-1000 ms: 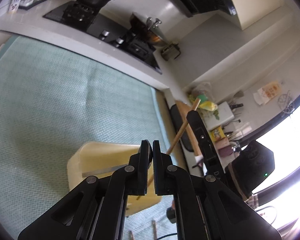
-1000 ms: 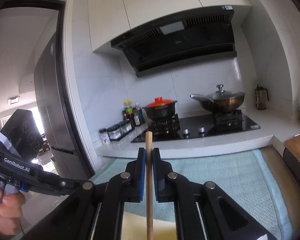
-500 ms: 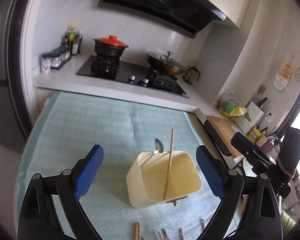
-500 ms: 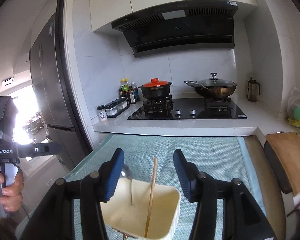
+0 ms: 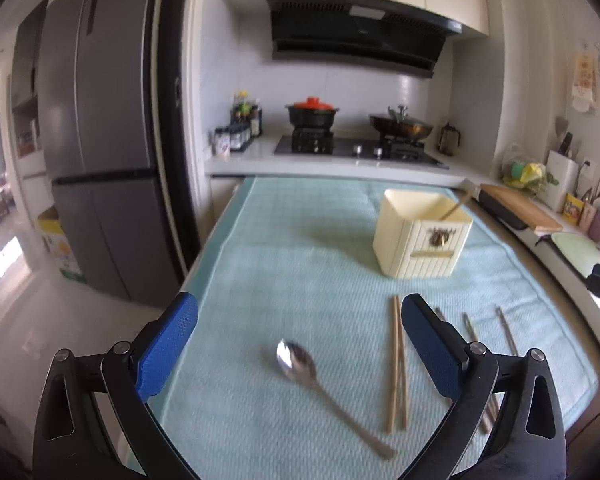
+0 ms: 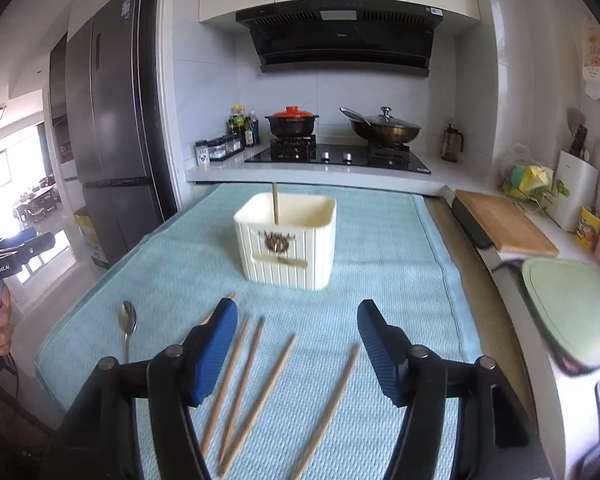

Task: Organize utensils
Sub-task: 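Move both tools back down toward the remaining utensils on the towel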

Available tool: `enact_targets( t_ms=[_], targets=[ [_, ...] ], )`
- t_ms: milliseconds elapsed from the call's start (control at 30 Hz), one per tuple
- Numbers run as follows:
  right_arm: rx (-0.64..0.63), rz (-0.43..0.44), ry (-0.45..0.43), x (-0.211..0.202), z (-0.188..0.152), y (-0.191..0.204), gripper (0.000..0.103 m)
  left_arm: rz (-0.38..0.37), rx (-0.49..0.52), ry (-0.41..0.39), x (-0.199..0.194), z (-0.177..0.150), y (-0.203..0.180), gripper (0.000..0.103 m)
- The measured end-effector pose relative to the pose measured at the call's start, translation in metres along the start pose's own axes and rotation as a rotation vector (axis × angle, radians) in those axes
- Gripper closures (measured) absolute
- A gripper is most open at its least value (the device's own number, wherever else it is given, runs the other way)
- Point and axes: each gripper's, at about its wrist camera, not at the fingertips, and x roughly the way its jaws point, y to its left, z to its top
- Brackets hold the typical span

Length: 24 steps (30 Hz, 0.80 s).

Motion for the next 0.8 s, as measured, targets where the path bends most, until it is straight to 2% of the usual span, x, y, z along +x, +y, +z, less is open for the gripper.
enact_targets(
  t_ms=[100,233,367,533,667,800],
  targets=[
    [0.080,-0.003,0.074,-0.010,-0.042,-0.002,0.039,-0.034,-0.056,0.115,0.001,-0.041,0.011,0.001],
    [0.121,-0.007,0.158,-0.012,-0.075,-0.002,0.039,0.007,-0.051,0.208,0.006,-0.073,0.011,0.001],
    [0.107,-0.021,0.173,-0.016,-0.087,0.005,0.039,-0.021,-0.009,0.214,0.004,-0.082,-0.004,0.001],
    [0.106,-0.002,0.136,-0.020,-0.080,0.015,0.039,-0.098,-0.013,0.195,-0.004,-0.081,-0.013,0.001],
    [0.099,0.014,0.132,-0.020,-0.081,0.020,0.039,-0.071,-0.012,0.188,-0.006,-0.079,-0.011,0.001],
    [0.110,0.006,0.151,-0.016,-0.086,0.015,0.039,-0.066,-0.082,0.226,0.003,-0.084,0.003,0.001]
  ],
)
